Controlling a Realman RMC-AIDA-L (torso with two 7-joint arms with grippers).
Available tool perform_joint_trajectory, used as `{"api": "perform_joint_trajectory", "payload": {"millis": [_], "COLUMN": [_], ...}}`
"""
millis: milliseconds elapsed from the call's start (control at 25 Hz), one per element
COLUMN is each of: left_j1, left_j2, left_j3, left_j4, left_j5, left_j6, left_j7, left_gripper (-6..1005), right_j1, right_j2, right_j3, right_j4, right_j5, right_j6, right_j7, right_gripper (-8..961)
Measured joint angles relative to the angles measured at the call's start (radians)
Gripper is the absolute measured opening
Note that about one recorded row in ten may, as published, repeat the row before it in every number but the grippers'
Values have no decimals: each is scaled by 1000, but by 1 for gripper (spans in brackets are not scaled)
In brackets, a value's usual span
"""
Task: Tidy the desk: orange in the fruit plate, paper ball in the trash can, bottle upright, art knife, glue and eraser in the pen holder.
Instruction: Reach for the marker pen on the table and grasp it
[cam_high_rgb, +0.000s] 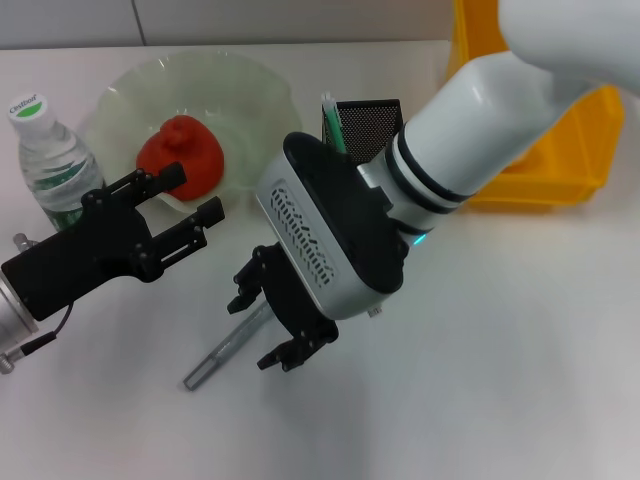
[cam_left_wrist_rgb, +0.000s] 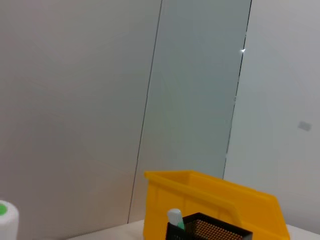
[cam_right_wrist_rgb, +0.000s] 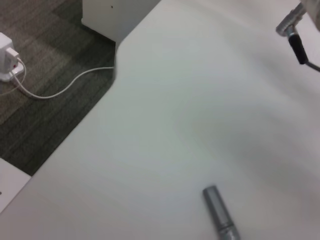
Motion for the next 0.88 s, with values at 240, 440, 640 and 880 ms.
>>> {"api": "perform_joint_trajectory", "payload": {"millis": [240, 440, 640, 880], "left_j1": [-1, -5, -8, -8], "left_j2": [-2, -6, -10, -12], "left_j3": [-12, -13, -12, -7], "left_j4": [0, 0, 0, 0], "left_j5": [-1, -1, 0, 0], "left_j6": [-13, -18, -25, -26], "left_j7": [0, 1, 1, 1], "left_gripper": [679, 676, 673, 669], "right_j1": [4, 10, 11, 13], "right_j2": [0, 0, 0, 0], "right_j3": [-40, -41, -42, -35], "right_j4": [22, 31, 53, 83], "right_j5": [14, 16, 33, 67], "right_j6": [43, 44, 48, 63], "right_j7": [-6, -7, -13, -35], "right_gripper": [645, 644, 645, 646]}}
